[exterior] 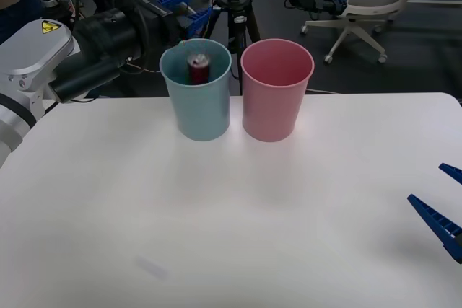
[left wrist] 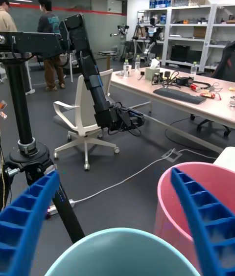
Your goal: Grasp the object on the table and drop it into the matching bin: aluminum can to the light blue bin, PET bottle to the pink bin.
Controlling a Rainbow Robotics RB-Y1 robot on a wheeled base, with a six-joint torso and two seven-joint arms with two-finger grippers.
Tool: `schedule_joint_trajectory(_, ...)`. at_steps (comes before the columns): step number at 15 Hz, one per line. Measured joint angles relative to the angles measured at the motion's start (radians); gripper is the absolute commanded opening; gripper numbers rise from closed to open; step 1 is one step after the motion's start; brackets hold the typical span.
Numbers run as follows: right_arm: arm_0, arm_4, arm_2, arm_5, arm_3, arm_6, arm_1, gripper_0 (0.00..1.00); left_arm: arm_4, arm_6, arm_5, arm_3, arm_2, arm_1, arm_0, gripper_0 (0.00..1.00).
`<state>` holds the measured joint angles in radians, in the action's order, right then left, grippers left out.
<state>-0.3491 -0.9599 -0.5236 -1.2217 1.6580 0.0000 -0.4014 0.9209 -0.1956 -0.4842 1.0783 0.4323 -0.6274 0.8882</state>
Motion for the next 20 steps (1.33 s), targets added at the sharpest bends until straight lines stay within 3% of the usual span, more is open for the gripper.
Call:
schedule_joint_trajectory(8,0.000,0.000,0.000,0.000,0.000,0.000,0.000,1.00,-0.014,0.001,-0.012,0.000,-0.001,-0.003,0.000,1.00)
schedule_joint_trajectory(11,0.000,0.000,0.000,0.000,0.000,0.000,0.000,1.00,-0.058,0.014,-0.061,0.001,0.000,-0.030,-0.002,1.00)
schedule_joint_trajectory(15,0.000,0.000,0.000,0.000,0.000,0.000,0.000,1.00,-0.139,0.041,-0.160,0.014,0.000,-0.121,-0.026,1.00)
schedule_joint_trajectory(20,0.000,0.000,0.000,0.000,0.000,0.000,0.000,1.00,-0.277,0.060,-0.154,0.192,0.000,-0.294,-0.168,1.00)
